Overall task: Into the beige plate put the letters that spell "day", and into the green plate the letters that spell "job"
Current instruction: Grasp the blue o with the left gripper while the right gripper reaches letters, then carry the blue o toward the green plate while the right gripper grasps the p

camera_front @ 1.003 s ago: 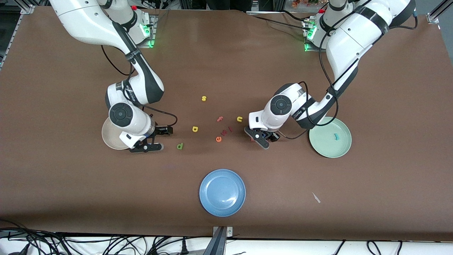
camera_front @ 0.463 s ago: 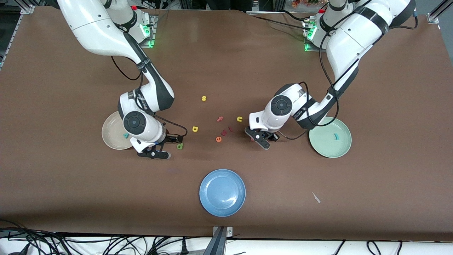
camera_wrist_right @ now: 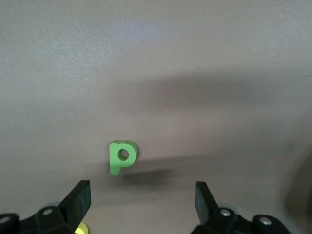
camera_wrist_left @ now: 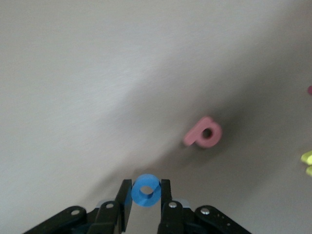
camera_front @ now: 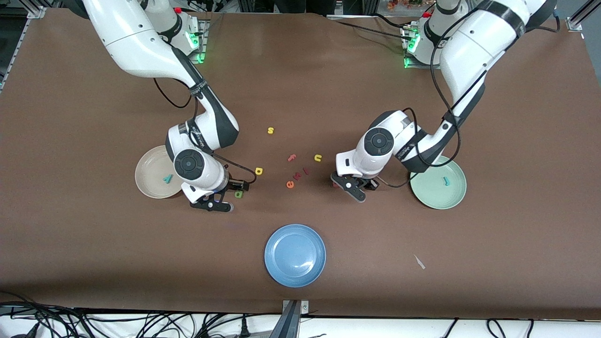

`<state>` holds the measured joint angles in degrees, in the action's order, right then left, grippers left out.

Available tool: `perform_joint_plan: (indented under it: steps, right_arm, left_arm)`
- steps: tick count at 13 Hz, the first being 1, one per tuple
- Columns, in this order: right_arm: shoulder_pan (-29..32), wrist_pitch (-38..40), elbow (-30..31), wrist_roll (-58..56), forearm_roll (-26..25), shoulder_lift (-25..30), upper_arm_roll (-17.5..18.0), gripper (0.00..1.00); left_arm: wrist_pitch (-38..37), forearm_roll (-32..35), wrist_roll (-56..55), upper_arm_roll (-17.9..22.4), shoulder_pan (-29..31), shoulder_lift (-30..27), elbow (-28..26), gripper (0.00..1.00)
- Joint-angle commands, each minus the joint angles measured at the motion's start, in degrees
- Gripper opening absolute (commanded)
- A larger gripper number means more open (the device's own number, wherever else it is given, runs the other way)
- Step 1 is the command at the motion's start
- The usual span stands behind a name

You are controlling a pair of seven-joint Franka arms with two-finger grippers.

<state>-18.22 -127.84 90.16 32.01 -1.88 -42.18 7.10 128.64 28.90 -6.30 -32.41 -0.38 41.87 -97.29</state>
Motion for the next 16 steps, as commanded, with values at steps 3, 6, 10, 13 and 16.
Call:
perform_joint_plan:
  steps: [3, 6, 10, 13, 16]
  right_arm:
    - [-0.2, 0.3, -3.2, 0.6, 0.7, -2.5, 0.1, 0.95]
    - [-0.2, 0.4, -3.8, 0.4, 0.7, -2.9, 0.1, 0.95]
    - [-0.2, 0.4, -4.4, 0.2, 0.7, -3.6, 0.1, 0.94]
    - [-0.9, 0.8, -5.7, 0.1, 0.7, -4.5, 0.1, 0.93]
    - [-1.2, 0.5, -5.8, 0.1, 0.6, -4.8, 0.1, 0.92]
  left_arm:
    - [-9.8, 0.8, 4.3, -3.3, 6.3, -6.8, -1.3, 0.00]
    - [-12.8, 0.8, 13.4, -7.3, 15.6, -7.1, -2.2, 0.00]
    - [-13.1, 0.7, 17.5, -7.5, 21.0, -7.1, -5.7, 0.00]
    - [-13.1, 0.7, 16.4, -7.4, 22.9, -7.9, -9.0, 0.00]
    - [-12.4, 1.0, 16.1, -7.5, 26.6, -8.7, -11.6, 0.00]
